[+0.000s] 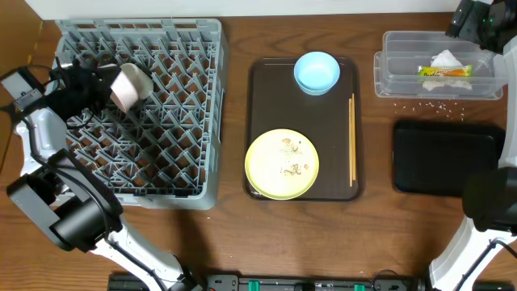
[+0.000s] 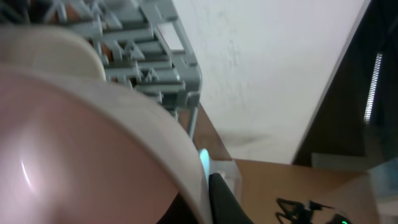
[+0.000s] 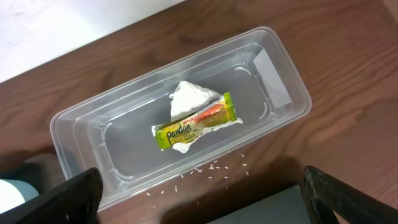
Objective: Sort waste into correct bins and load items into the dishwasher
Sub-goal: 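Lower the pink bowl into the rack and release it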
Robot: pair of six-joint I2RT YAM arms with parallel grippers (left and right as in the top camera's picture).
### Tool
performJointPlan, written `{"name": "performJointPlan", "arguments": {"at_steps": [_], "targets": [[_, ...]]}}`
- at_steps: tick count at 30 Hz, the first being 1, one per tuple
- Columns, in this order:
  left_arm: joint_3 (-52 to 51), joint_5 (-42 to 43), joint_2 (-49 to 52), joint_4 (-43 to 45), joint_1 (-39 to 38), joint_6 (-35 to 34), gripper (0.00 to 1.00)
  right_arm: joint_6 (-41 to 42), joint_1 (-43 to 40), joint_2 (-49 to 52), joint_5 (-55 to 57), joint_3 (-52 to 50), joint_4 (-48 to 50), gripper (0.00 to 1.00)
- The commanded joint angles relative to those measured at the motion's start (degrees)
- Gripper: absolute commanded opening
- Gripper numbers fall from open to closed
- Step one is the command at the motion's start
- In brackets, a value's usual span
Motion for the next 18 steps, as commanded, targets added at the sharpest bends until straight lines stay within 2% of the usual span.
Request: {"name": "performJointPlan", "arguments": {"at_steps": [1,13,18], "targets": [[0.0,0.3,1.1,-2.7,0.9,0.0,0.07,-0.4,-0.2,0.1,0.2,-0.2,0.0,0.99],[0.0,-0.2,0.8,-13.4,6.4,4.3,0.07,-0.4,-0.2,0.1,0.2,-0.2,0.0,0.99],[0.0,-0.1,0.8,-14.3,8.0,4.7,0.07,-0.4,-0.2,0.1,0.2,-0.2,0.0,0.99]]}}
